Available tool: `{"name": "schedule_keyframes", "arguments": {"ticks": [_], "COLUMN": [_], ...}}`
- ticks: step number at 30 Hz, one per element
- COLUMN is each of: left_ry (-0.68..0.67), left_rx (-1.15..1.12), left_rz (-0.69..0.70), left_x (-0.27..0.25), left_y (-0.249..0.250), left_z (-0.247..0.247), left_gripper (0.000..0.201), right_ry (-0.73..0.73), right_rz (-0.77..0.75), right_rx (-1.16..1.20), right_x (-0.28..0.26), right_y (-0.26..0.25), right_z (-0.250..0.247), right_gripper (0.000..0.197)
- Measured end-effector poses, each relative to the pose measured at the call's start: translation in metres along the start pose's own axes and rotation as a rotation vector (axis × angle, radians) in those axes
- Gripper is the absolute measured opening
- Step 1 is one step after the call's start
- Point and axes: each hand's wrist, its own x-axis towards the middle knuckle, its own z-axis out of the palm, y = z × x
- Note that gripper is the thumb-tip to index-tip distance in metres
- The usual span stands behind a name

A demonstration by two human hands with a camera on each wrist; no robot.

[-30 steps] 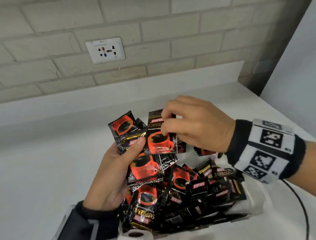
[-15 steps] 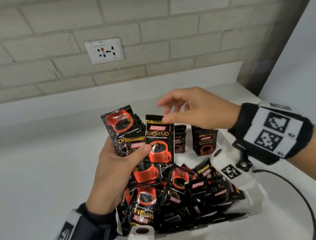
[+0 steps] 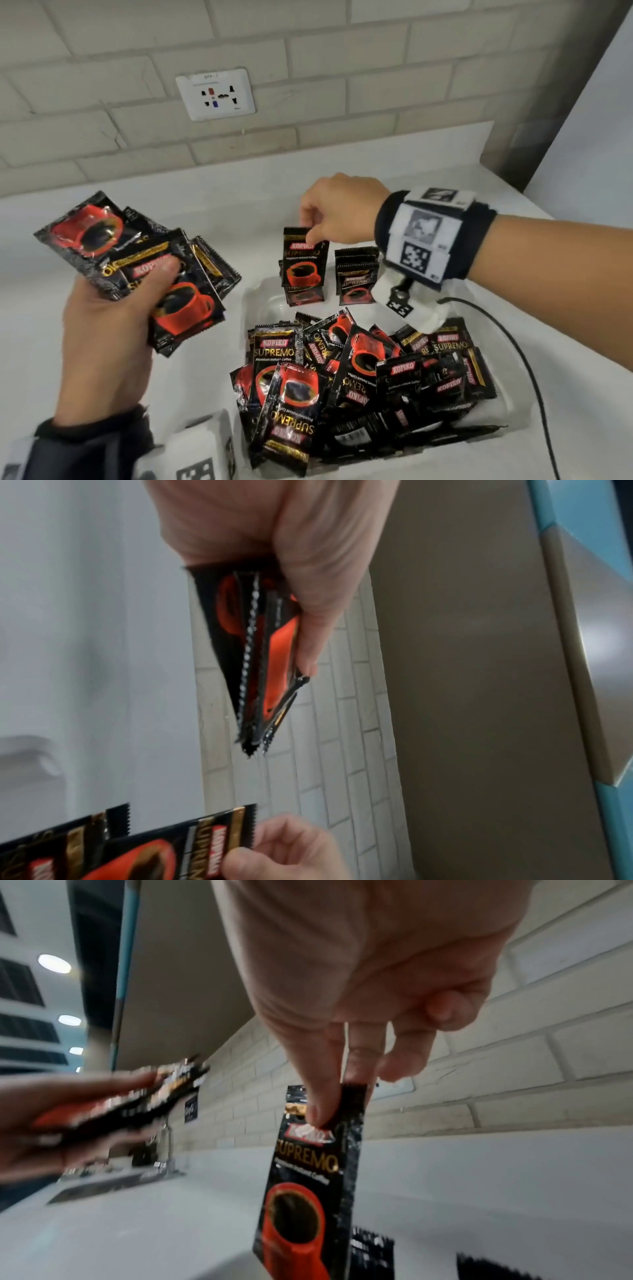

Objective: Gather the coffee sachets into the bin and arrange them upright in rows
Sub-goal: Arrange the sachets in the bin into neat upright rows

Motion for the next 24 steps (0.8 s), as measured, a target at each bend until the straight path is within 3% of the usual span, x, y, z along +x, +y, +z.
{"name": "schedule_keyframes", "arguments": {"ticks": [8, 18, 21, 24], "left_ry": [-0.045, -0.082, -0.091, -0.074], "left_rx": [-0.029, -0.040, -0.051, -0.052], "left_rz": [-0.008, -0.018, -0.008, -0.013], "left_x": [-0.005, -0.002, -0.003, -0.002], "left_y": [-0.003, -0.007, -0.009, -0.011], "left_z": [-0.004, -0.002, 0.000, 0.002], "left_gripper": [0.069, 0.068, 0.059, 0.037], "right_ry": [-0.054, -0.112, -0.095, -0.081], "right_rz": [-0.116, -0.101, -0.125, -0.125], "right_rx": [-0.276, -0.307, -0.376, -0.423], "right_x": [0.019, 0.030, 0.030, 0.030], "right_y": [-0.014, -0.008, -0.009, -0.009], "right_z": [0.042, 0.056, 0.059, 0.061], "right_gripper": [0.009, 0.018, 0.014, 0.015]}}
